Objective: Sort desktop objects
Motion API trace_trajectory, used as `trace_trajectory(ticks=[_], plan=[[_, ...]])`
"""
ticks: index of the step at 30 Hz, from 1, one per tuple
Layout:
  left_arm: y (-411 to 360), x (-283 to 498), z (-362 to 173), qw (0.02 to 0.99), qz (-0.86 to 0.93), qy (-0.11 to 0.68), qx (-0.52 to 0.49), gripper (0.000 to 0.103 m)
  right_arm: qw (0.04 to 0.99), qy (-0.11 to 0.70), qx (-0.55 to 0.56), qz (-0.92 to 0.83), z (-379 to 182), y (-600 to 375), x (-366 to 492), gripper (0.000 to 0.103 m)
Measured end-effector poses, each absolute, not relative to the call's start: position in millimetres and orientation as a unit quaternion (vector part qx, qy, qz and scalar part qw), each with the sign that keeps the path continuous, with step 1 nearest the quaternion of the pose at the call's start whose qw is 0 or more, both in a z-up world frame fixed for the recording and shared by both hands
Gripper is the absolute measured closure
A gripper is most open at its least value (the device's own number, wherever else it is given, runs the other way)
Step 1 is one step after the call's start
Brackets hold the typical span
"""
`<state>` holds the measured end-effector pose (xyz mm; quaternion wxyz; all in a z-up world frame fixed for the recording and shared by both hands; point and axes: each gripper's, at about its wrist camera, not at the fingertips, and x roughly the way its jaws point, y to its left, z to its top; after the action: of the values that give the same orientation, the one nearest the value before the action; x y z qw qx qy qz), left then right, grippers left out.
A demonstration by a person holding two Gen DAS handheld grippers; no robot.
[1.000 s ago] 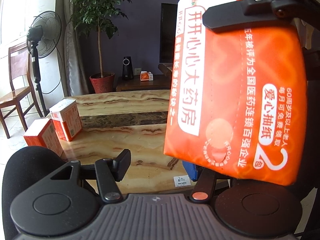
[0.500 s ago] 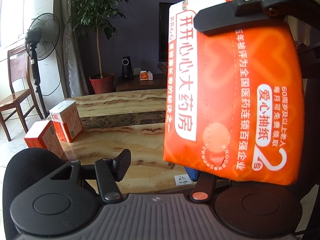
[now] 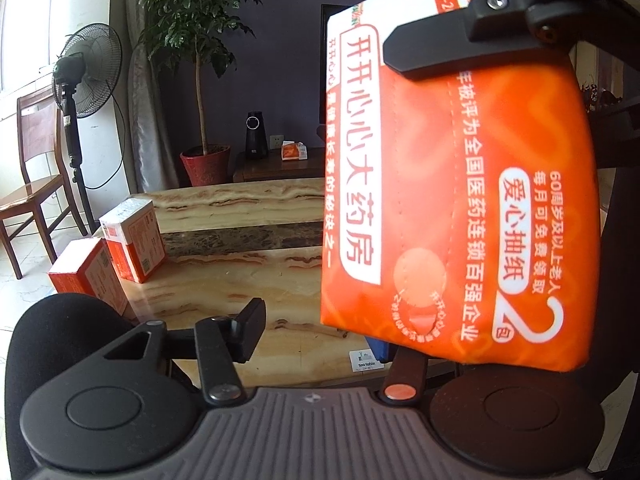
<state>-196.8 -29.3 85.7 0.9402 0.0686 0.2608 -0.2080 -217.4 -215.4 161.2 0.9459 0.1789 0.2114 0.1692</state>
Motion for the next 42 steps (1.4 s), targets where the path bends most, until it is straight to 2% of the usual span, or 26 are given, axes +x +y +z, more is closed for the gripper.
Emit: trace_trajectory(ticks=[11, 15, 42], plan=[[-27.3, -197.2, 86.8, 0.942, -0.203, 0.261, 0.059, 0.052, 0.949, 0.21, 0.159, 0.173, 159.2, -207.6, -218.5, 0.024], [-27.0, -197.8, 87.7, 0.942, -0.201, 0.261, 0.057, 0.056, 0.946, 0.217, 0.163, 0.178, 157.1, -206.2, -216.5, 0.025], [-5.0, -193.9, 96.2, 0.954, -0.171, 0.246, -0.008, 0.054, 0.949, 0.165, 0.166, 0.213, 172.4, -213.6, -236.8, 0.027]])
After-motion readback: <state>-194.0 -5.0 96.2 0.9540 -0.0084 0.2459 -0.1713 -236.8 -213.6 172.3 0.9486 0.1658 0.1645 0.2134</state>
